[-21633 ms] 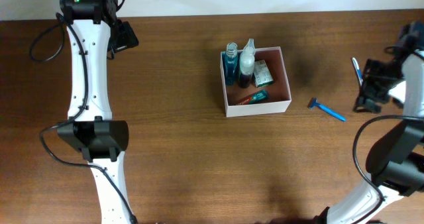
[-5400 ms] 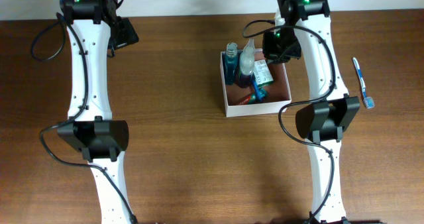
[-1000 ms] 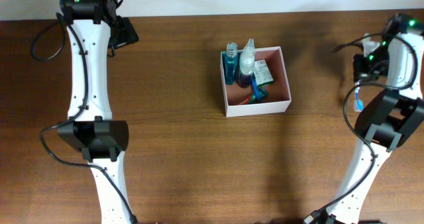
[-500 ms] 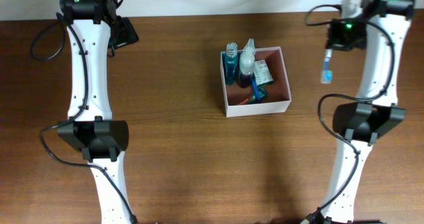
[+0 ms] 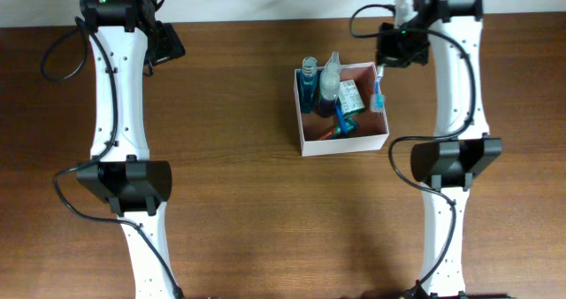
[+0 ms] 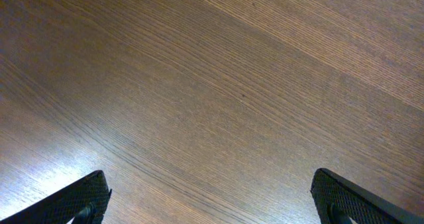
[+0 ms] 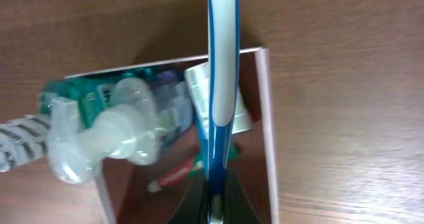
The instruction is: Pack container
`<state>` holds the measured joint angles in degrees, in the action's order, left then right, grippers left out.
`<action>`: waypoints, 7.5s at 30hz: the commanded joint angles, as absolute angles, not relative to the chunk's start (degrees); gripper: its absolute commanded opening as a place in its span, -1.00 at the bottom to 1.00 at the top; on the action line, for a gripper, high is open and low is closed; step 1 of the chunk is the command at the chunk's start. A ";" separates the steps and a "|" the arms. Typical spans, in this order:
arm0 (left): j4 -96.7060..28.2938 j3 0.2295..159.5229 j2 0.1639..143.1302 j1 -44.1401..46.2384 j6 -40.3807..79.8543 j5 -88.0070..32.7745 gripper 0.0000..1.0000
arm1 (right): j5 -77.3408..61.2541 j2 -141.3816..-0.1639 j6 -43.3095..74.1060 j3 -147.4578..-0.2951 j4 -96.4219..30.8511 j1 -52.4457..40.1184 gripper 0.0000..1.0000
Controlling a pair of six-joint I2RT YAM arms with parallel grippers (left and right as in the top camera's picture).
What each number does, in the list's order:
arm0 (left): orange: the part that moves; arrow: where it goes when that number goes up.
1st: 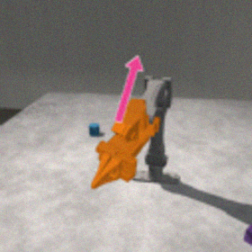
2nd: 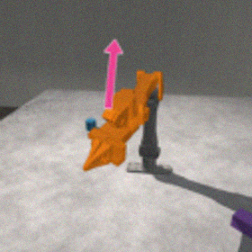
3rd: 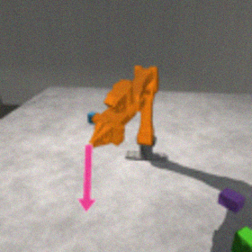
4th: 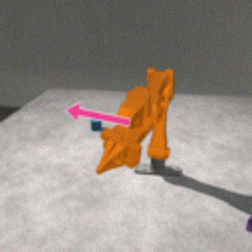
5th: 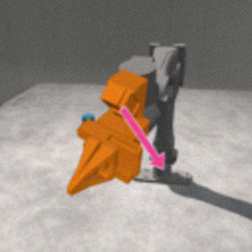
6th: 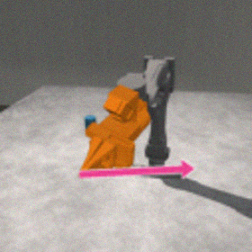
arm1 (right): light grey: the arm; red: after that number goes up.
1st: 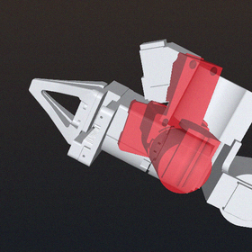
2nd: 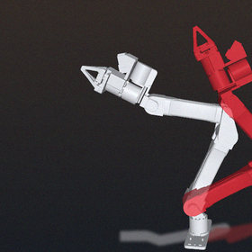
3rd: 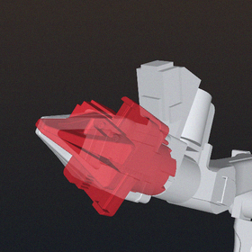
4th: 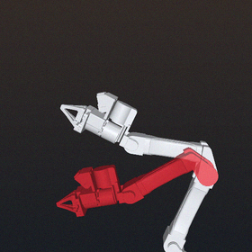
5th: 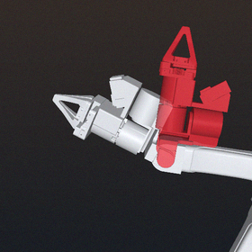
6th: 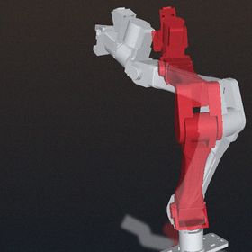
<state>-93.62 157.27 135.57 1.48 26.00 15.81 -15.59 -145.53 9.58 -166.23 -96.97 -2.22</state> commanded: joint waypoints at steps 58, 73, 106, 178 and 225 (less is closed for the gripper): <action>-93.51 157.16 135.85 1.43 26.50 15.62 0.99 | -13.80 -120.18 17.26 -160.27 -97.34 16.21 0.98; -93.51 157.16 135.85 1.43 26.50 15.62 0.99 | -15.27 -98.06 12.45 -140.05 -97.32 16.16 0.98; -93.51 157.16 135.85 1.43 26.50 15.62 0.99 | 0.93 -60.93 4.45 -120.95 -85.80 13.02 0.98; -93.51 157.16 135.85 1.43 26.50 15.62 0.99 | -0.80 -0.21 -4.49 -0.32 -1.96 -1.50 0.98; -94.74 157.16 135.85 1.43 26.46 15.81 0.99 | -0.80 -0.21 -4.47 -0.32 -4.47 -1.50 0.98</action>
